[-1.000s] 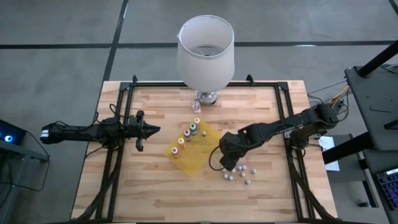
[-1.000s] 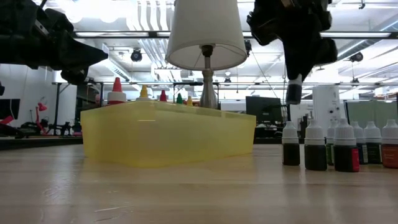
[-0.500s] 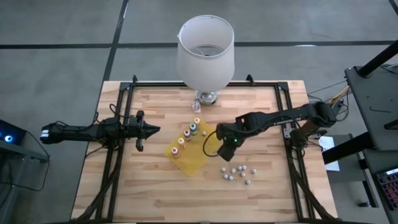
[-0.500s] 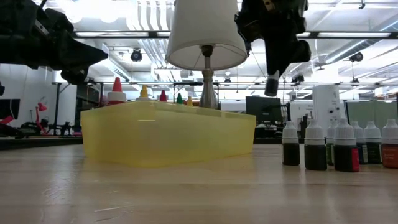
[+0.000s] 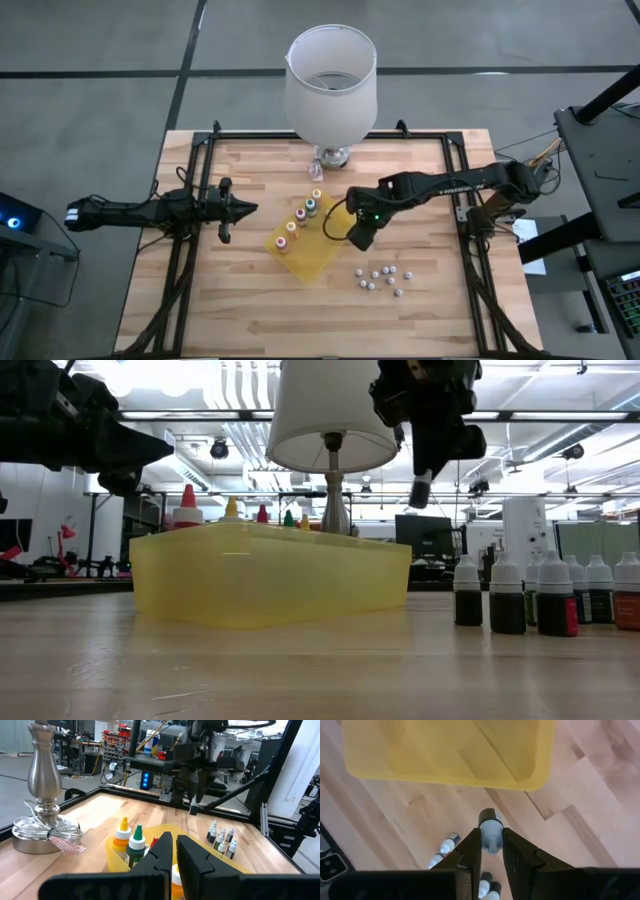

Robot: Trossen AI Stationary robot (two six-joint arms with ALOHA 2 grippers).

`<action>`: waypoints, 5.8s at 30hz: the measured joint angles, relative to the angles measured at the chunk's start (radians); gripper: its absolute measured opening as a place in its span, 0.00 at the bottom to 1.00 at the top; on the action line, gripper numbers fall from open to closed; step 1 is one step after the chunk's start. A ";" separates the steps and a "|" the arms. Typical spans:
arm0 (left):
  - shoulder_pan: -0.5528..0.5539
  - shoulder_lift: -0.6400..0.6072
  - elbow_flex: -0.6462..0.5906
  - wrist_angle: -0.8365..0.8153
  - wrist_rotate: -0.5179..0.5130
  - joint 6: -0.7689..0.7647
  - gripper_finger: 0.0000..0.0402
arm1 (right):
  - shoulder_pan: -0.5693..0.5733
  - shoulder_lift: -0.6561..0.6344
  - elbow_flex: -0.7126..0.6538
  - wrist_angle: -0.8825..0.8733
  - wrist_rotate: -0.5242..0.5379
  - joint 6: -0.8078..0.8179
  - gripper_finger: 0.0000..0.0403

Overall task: Pick & Place food coloring
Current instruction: Put the small purple food coloring bottle into the yellow bin, then put the small right black food coloring bottle into the yellow bin

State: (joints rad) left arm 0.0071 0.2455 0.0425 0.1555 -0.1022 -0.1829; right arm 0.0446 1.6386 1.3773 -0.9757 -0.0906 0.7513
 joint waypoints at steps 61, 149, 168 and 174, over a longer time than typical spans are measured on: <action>0.000 0.015 0.001 -0.034 0.000 0.000 0.00 | -0.147 0.367 0.347 -0.147 0.015 -0.209 0.15; 0.000 0.015 0.000 -0.037 0.000 0.000 0.00 | -0.150 0.490 0.298 -0.010 0.084 -0.209 0.15; 0.000 0.015 0.000 -0.037 0.000 0.000 0.00 | -0.150 0.490 0.298 -0.009 0.086 -0.214 0.28; 0.000 0.015 0.000 -0.036 0.000 0.000 0.00 | -0.150 0.490 0.298 -0.011 0.090 -0.213 0.31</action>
State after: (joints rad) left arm 0.0071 0.2607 0.0425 0.1192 -0.1024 -0.1831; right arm -0.1051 2.1284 1.6749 -0.9869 -0.0005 0.5381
